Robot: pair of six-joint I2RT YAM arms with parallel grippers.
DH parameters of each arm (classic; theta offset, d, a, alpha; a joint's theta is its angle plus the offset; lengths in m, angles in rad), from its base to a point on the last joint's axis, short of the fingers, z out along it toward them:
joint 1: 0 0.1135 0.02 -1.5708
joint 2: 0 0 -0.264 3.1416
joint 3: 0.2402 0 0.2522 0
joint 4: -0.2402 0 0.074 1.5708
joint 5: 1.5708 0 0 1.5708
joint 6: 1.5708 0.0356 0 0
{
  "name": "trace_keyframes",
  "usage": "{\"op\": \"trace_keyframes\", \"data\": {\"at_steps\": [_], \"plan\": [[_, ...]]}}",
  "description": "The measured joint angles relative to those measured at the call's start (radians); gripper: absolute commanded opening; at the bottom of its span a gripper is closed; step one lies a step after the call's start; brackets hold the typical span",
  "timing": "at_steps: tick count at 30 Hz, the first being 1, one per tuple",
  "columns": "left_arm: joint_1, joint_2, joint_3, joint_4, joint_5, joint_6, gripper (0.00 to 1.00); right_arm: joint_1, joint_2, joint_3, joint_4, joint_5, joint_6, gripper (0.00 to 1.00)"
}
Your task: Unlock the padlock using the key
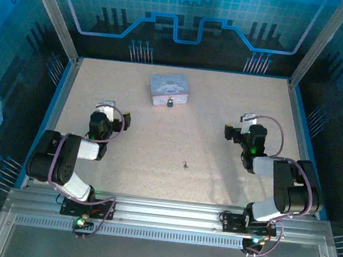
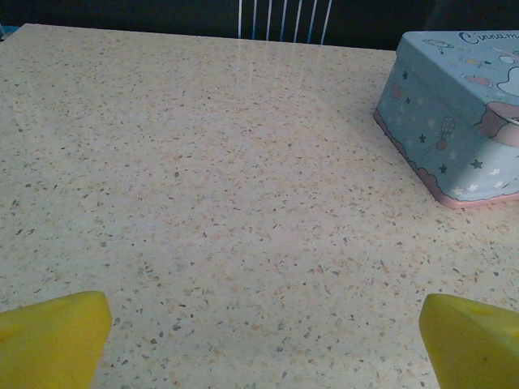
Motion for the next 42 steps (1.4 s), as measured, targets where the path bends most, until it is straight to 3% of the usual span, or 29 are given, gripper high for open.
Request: {"op": "trace_keyframes", "data": {"at_steps": [27,35,42], "plan": [[0.0,-0.022,-0.011,0.0,-0.007,0.0,0.99,0.0,-0.012,0.001,-0.021,-0.001,0.0,1.0],[-0.024,-0.316,0.016,-0.207,-0.068,-0.037,0.99,0.0,-0.238,0.081,-0.313,-0.005,0.045,1.0],[-0.033,-0.494,0.172,-0.532,0.022,-0.288,0.99,0.044,-0.386,0.246,-0.707,-0.039,0.19,1.0]]}}
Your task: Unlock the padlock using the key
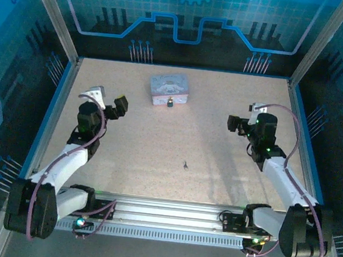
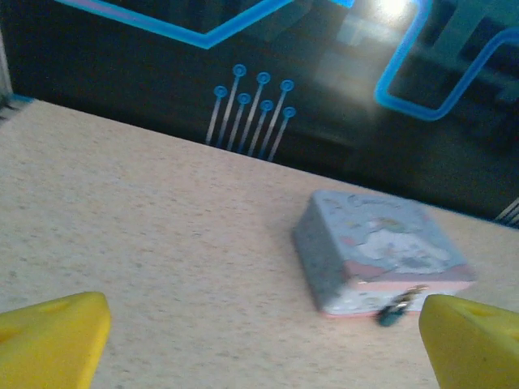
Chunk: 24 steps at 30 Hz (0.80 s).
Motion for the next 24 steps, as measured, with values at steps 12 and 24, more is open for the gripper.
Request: {"op": "trace_keyframes", "data": {"at_steps": [12,24], "plan": [[-0.209,-0.042,0.022,-0.227,0.198,-0.34,0.99,0.389,0.019,0.065,-0.493,-0.101,0.33,0.96],[-0.269,0.055,-0.027,-0.119,0.248,-0.485,0.99,0.617,0.261,0.138,-0.615,-0.155,0.509,0.79]]}}
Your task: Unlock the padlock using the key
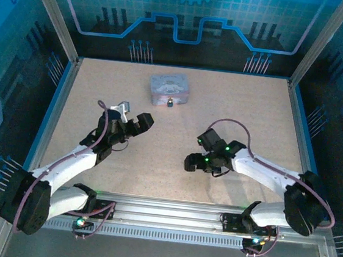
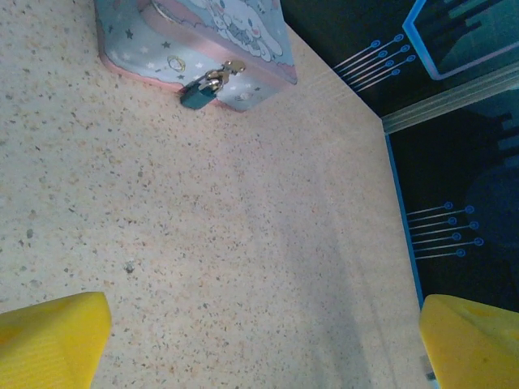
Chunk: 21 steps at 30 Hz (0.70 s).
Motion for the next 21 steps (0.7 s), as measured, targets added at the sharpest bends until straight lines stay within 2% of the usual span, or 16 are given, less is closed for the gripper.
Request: {"op": "trace_keyframes", "data": {"at_steps": [6,21], "plan": [[0.0,0.002,0.0,0.002,0.0,0.004,0.99,0.034,0.109,0.041,0.016,-0.003,0.022,0.67],[0.0,-0.002,0.0,0.002,0.0,0.005,0.99,0.035,0.266,0.139,0.039,-0.003,0.016,0.45]]}}
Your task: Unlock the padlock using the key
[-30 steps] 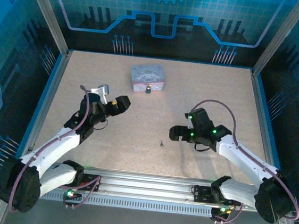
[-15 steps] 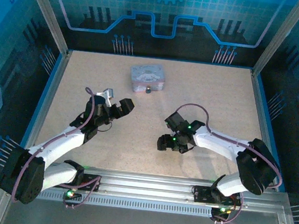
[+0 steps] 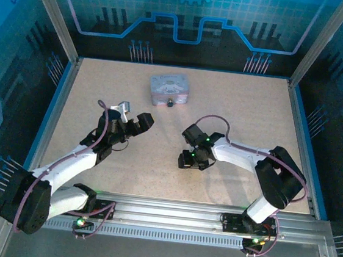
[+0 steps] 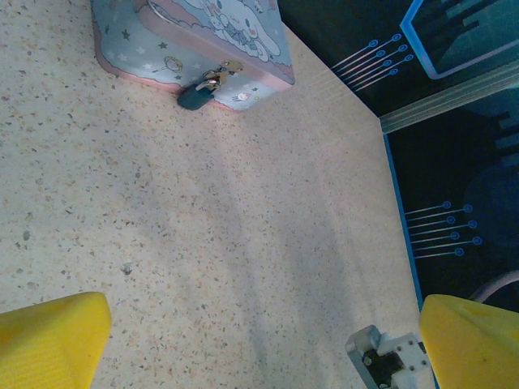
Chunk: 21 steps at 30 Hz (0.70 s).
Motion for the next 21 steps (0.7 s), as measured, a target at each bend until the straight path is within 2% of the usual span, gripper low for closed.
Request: {"op": "trace_keyframes", "data": {"at_steps": [9,21], "plan": [[0.0,-0.001,0.0,0.0,0.0,0.0,0.99,0.0,0.04,0.008,0.0,0.0,0.003,0.33],[0.0,-0.001,0.0,0.0,0.0,0.0,0.99,0.0,0.059,0.009,0.0,0.0,0.003,0.28]]}}
